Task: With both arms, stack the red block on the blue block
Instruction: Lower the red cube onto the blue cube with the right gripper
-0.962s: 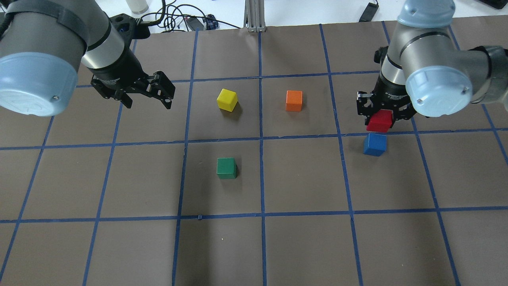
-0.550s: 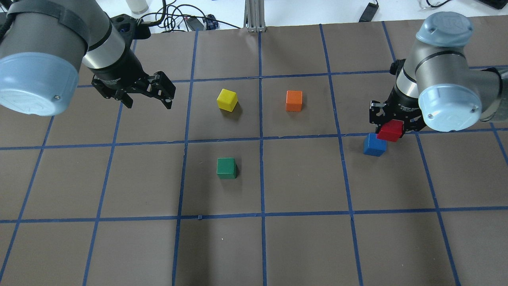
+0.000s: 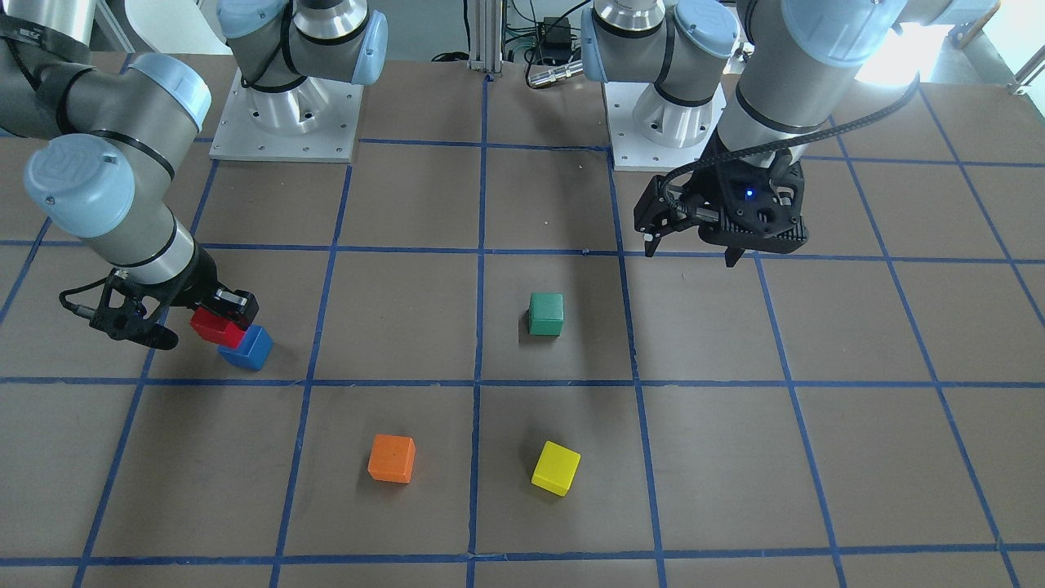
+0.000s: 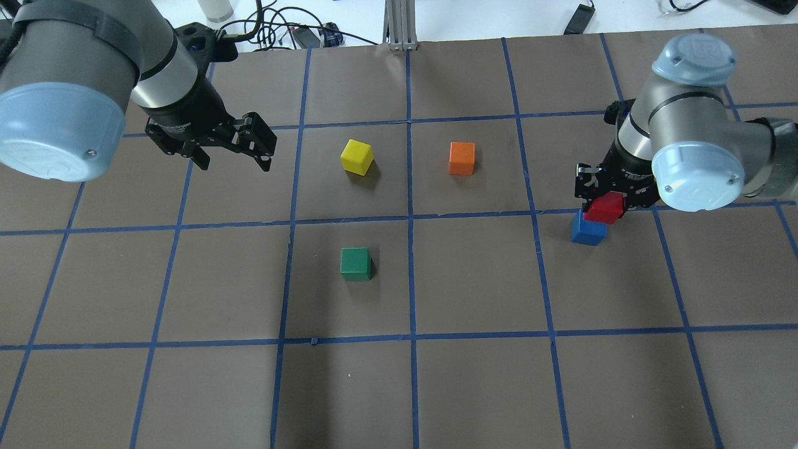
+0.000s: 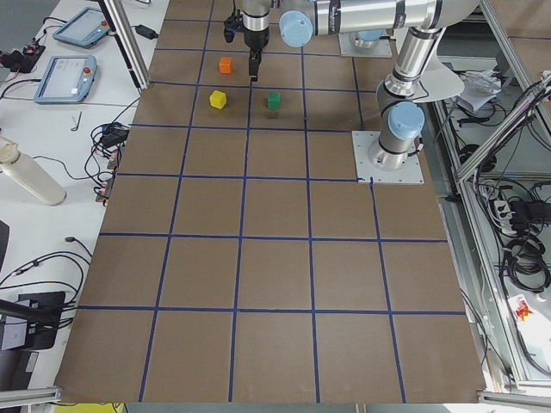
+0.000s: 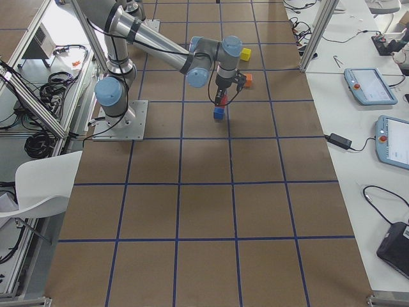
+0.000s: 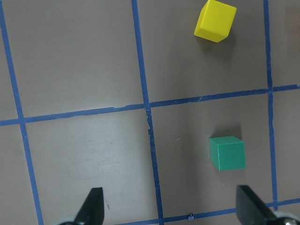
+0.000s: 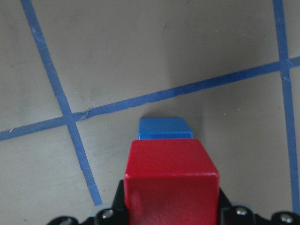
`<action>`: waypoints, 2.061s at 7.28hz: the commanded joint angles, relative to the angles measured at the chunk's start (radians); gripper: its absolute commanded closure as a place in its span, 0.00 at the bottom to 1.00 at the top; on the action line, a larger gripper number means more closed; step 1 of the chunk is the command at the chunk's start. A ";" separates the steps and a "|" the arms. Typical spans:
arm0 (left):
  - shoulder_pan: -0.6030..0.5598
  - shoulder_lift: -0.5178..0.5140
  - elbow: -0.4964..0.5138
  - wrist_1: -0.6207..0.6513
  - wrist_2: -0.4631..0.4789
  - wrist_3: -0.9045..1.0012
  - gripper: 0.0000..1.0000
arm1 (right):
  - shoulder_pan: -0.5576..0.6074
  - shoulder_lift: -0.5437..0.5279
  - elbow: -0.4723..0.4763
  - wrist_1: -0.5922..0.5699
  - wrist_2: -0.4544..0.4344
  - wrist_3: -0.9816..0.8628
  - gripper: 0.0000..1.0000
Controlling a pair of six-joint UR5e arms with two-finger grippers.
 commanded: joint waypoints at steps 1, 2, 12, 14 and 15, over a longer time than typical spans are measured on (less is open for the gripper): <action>0.000 -0.001 0.000 0.000 0.000 0.000 0.00 | -0.001 0.005 0.014 -0.008 0.001 -0.058 0.96; 0.000 -0.001 0.000 0.000 0.000 -0.002 0.00 | -0.002 0.003 0.030 -0.009 0.002 -0.020 0.96; 0.000 -0.001 0.000 0.000 0.002 0.004 0.00 | -0.002 0.045 0.030 -0.094 -0.016 0.031 0.94; 0.000 -0.001 0.005 0.000 0.002 0.001 0.00 | -0.001 0.041 0.036 -0.079 -0.013 0.047 0.95; 0.000 -0.001 0.003 0.000 0.002 0.001 0.00 | -0.001 0.040 0.040 -0.078 -0.012 0.047 0.95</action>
